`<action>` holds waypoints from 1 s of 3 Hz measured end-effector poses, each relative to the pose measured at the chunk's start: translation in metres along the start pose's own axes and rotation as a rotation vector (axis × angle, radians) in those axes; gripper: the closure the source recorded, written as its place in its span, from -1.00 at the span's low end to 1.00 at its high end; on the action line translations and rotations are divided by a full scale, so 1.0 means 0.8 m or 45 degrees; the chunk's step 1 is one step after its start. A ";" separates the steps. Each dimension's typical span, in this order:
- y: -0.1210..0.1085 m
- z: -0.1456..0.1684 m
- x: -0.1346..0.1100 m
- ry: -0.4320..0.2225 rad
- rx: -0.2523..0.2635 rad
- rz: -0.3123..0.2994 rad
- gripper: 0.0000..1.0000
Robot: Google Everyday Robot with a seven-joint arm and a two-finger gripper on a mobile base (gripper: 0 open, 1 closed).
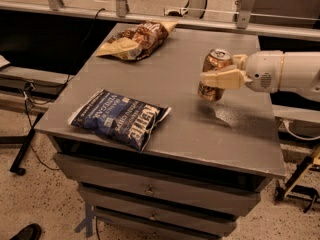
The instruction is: Move orange can near blue chip bag
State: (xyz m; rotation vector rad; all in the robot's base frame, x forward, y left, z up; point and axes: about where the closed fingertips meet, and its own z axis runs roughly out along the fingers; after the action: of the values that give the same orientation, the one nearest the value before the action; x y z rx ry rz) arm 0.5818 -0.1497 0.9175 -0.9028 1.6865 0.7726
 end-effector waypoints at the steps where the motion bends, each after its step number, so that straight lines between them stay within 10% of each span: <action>1: 0.038 0.008 0.024 -0.012 -0.088 0.051 1.00; 3: 0.100 0.038 0.063 0.002 -0.282 0.095 0.19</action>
Offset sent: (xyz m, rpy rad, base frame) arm -0.0750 0.0527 -0.0557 0.0960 0.1302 0.2001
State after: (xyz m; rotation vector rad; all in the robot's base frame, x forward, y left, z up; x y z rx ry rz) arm 0.5181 -0.0930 0.8664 -0.9959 1.6659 1.0246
